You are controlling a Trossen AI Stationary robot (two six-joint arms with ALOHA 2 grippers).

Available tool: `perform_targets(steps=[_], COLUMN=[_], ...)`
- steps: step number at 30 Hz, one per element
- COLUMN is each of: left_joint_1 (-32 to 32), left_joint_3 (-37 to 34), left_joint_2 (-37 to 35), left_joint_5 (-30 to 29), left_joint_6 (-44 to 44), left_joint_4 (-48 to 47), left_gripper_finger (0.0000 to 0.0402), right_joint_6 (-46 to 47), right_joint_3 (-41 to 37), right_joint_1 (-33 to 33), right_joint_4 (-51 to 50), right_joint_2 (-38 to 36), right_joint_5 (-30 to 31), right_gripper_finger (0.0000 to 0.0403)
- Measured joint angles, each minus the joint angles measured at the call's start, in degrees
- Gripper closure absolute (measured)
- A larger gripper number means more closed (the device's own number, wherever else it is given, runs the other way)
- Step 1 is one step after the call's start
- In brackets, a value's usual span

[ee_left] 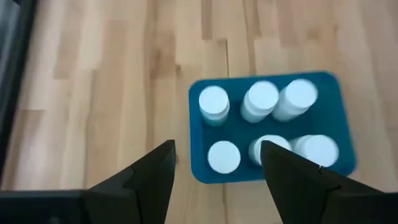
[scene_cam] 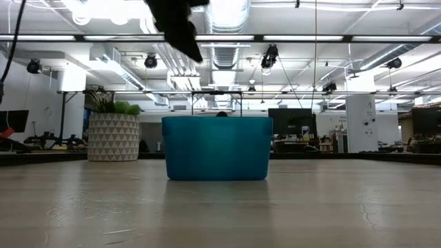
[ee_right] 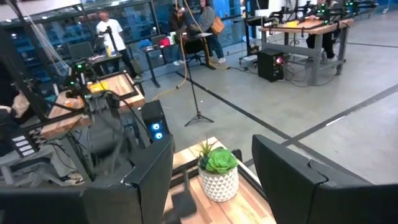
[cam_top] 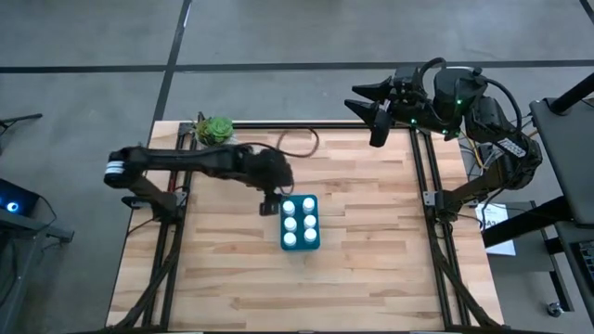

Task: Pick and place pill bottles into a basket
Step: Return to Home Position

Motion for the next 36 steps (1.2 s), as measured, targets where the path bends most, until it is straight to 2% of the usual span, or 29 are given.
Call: perform_targets(steps=[6,15,20,26,31,36], left_joint_1=[0.00,-0.20,-0.20,-0.44,-0.61,-0.63], left_joint_3=[0.09,0.31,0.35,0.34,0.31,0.46], left_joint_2=[-8.26,-19.17,-23.99,-28.26,-30.18,-31.26], left_joint_5=[-0.11,0.30,4.39,8.13,11.52,14.35], left_joint_6=[-3.73,-6.03,-7.51,-10.93,-10.62,-11.14], left_joint_4=[1.90,10.75,15.57,17.32,20.15,27.13], left_gripper_finger=[0.0184,0.0184,0.0184,0.0185,0.0185,0.0185], right_joint_6=[0.85,0.22,1.79,4.84,2.15,-2.66], right_joint_3=[0.00,0.00,0.00,0.00,-0.22,-0.31], right_joint_1=[0.00,0.00,0.34,3.21,7.96,11.40], right_joint_4=[2.62,12.67,17.09,22.05,26.41,27.88], right_joint_2=[-0.02,-0.02,-0.02,0.01,0.81,0.39], right_joint_5=[-1.53,-11.47,-17.60,-17.86,-17.59,-9.58], right_gripper_finger=[0.0193,0.0193,0.0193,0.0193,0.0193,0.0193])
